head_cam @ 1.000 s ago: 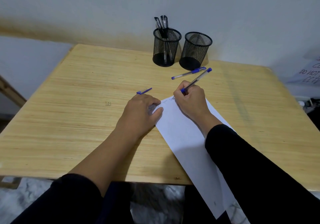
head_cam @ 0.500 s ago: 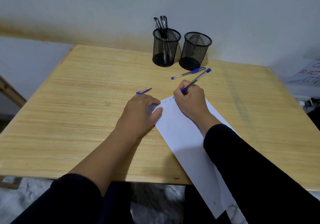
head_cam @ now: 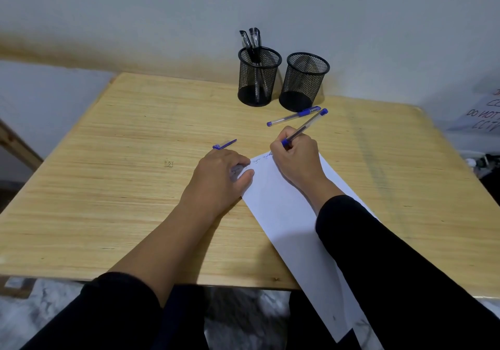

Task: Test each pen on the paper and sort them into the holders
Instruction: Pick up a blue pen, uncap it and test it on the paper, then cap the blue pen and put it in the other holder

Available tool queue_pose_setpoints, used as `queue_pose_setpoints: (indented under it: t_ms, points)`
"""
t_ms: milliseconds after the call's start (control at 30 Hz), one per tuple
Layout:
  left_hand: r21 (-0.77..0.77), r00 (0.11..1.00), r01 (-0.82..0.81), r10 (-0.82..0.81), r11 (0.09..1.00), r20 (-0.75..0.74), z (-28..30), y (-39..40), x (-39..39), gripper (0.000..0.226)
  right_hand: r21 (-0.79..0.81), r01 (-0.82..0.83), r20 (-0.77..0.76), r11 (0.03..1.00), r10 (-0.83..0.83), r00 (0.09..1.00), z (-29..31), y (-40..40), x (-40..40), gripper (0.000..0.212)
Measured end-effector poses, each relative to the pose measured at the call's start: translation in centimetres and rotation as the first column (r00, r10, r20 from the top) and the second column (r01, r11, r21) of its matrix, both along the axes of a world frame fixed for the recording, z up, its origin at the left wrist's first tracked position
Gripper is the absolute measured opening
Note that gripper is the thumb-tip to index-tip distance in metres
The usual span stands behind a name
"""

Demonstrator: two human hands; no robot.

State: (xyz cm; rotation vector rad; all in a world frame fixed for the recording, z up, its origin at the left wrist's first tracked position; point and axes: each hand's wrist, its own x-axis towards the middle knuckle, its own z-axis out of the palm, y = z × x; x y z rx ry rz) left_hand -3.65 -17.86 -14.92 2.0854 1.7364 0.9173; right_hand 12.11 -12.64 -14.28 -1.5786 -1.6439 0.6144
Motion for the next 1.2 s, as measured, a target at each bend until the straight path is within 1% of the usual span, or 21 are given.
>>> queue_pose_setpoints:
  t_ms: [67,100,167,200,267,300,333,400,467,533,567,600,667,733,833,900,1000,1200]
  points:
    - [0.006,1.0,0.002,-0.002,1.0,0.004,0.0,-0.1,0.0,0.023,0.002,0.004,-0.022,1.0,-0.004,1.0,0.1,-0.1,0.1,0.015]
    - [0.011,1.0,0.007,-0.007,1.0,0.006,-0.1,-0.1,0.0,0.023,-0.002,0.013,-0.066,1.0,-0.013,0.998,0.1,-0.1,0.2,0.014]
    - [0.014,1.0,0.016,-0.016,1.0,0.008,-0.2,-0.1,-0.1,0.022,-0.033,0.027,-0.241,0.999,-0.034,0.97,0.3,-0.2,0.5,0.012]
    - [0.021,1.0,0.008,-0.008,1.0,0.019,-0.1,-0.1,-0.1,0.021,-0.054,0.027,-0.342,0.998,-0.044,0.939,0.4,-0.3,0.6,0.013]
    - [0.095,0.995,-0.08,0.074,0.992,0.066,0.3,0.2,-0.3,0.02,-0.092,0.006,-0.493,0.996,-0.051,0.869,0.6,-0.3,0.8,0.015]
    - [0.135,0.987,-0.145,0.133,0.98,0.094,0.4,0.5,-0.6,0.022,-0.101,-0.006,-0.525,0.995,-0.048,0.85,0.7,-0.3,0.9,0.015]
    - [0.146,0.975,-0.204,0.189,0.968,0.115,0.5,0.8,-0.9,0.026,-0.103,-0.017,-0.534,0.995,-0.041,0.844,0.7,-0.3,0.8,0.014]
    - [0.067,0.961,-0.261,0.253,0.963,0.109,0.3,1.5,-1.5,0.03,-0.095,-0.037,-0.548,0.995,-0.022,0.836,0.7,-0.5,0.8,0.014]
    - [0.002,0.966,-0.254,0.253,0.967,0.048,-0.1,2.2,-1.8,0.021,-0.097,-0.049,-0.579,0.994,-0.016,0.815,0.8,-0.5,0.9,0.013]
    - [-0.003,0.973,-0.232,0.232,0.973,0.008,0.1,2.7,-1.8,0.015,-0.115,-0.055,-0.626,0.992,-0.029,0.779,1.3,-0.3,1.1,0.013]
    - [-0.005,0.975,-0.222,0.222,0.975,0.014,0.3,2.9,-1.7,0.015,-0.129,-0.059,-0.662,0.99,-0.042,0.749,1.5,-0.3,1.2,0.015]
    - [-0.007,0.977,-0.208,0.208,0.978,0.043,0.6,3.1,-1.4,0.014,-0.145,-0.058,-0.698,0.988,-0.06,0.714,1.9,-0.2,1.2,0.018]
    - [-0.034,0.965,-0.196,0.199,0.98,0.171,1.4,3.0,-1.0,0.012,-0.176,-0.076,-0.739,0.981,-0.081,0.669,2.4,-0.2,0.9,0.021]
    - [-0.06,0.929,-0.195,0.204,0.979,0.308,2.1,3.1,-0.4,0.009,-0.162,-0.116,-0.739,0.98,-0.042,0.673,2.9,-0.3,0.7,0.017]
    - [-0.087,0.892,-0.176,0.196,0.981,0.408,2.8,3.4,0.3,0.009,-0.099,-0.168,-0.723,0.981,0.045,0.689,3.5,-0.4,0.6,0.015]
    - [-0.096,0.88,-0.155,0.182,0.983,0.438,3.2,3.5,0.6,0.009,-0.059,-0.167,-0.735,0.984,0.07,0.674,3.9,-0.3,0.6,0.018]
    - [-0.104,0.871,-0.134,0.167,0.986,0.462,3.7,3.5,0.9,0.01,-0.039,-0.179,-0.78,0.983,0.082,0.62,4.2,-0.4,0.6,0.021]
    - [-0.095,0.873,-0.067,0.105,0.993,0.476,4.7,3.1,1.5,0.008,-0.034,-0.255,-0.769,0.966,0.138,0.624,4.5,-0.6,0.7,0.018]
